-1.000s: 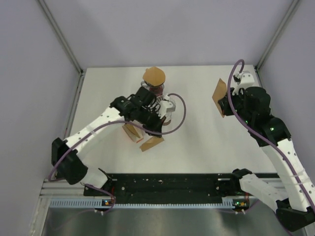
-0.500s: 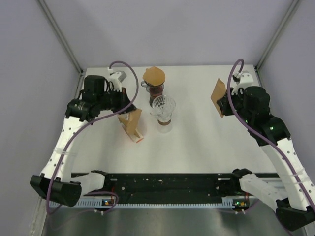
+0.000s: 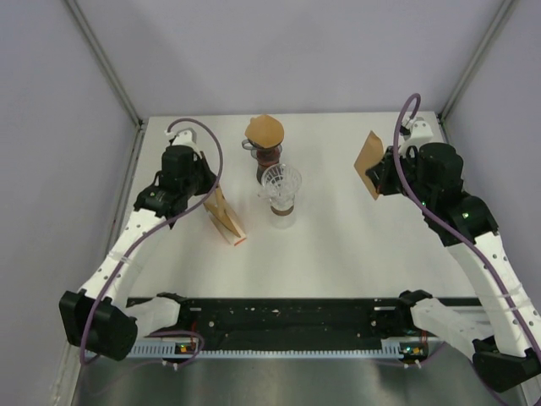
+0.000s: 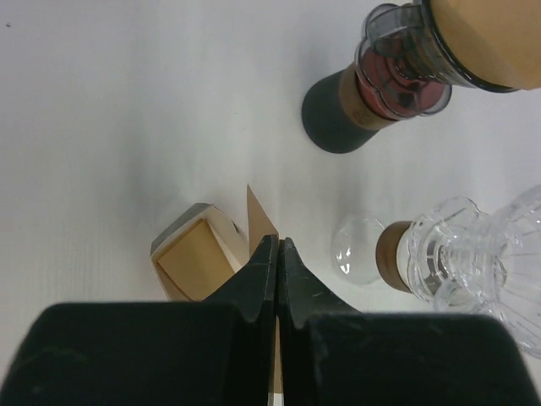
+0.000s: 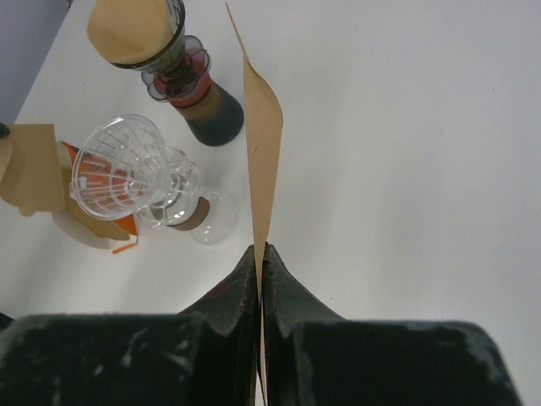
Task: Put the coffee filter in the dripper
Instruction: Place the coffee filter at the coffee filter holder.
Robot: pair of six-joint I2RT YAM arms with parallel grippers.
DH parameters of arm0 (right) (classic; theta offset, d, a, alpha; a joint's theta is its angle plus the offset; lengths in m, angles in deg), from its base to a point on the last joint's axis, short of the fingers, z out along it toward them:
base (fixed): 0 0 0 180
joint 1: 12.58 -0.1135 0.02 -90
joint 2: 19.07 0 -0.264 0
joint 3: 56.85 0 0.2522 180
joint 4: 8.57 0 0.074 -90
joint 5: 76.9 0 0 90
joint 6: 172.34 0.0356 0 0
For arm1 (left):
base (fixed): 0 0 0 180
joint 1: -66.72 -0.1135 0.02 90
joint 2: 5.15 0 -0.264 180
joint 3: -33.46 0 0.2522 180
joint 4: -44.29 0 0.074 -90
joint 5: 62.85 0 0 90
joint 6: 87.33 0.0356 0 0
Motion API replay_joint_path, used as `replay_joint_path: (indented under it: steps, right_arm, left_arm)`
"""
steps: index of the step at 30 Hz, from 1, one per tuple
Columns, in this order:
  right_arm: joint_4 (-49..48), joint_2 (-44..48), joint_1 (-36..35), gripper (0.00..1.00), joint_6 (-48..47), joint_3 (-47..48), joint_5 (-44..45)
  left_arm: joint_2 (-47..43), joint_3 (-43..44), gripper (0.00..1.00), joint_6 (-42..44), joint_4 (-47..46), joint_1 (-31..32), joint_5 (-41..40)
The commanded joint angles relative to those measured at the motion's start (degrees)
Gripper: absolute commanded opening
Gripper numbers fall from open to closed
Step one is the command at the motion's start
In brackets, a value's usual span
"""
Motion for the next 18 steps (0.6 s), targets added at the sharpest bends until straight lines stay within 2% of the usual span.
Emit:
replay_joint_path:
  steps: [1, 9, 18]
  right_arm:
    - [-2.7, -0.4, 0.2, 0.00, 1.8, 1.6, -1.9]
    - [-3.3, -0.7, 0.1, 0.00, 2.2, 1.6, -2.2]
    - [-3.4, -0.3, 0.1, 0.00, 1.6, 1.2, -2.1]
  left_arm:
    - [-2.4, -2.8, 0.00, -2.2, -9.3, 1.0, -7.8]
    - [-2.1, -9.4, 0.00, -2.9, -12.8, 2.5, -10.0]
    - [-0.7, -10.9, 0.00, -6.3, -13.2, 2.8, -8.5]
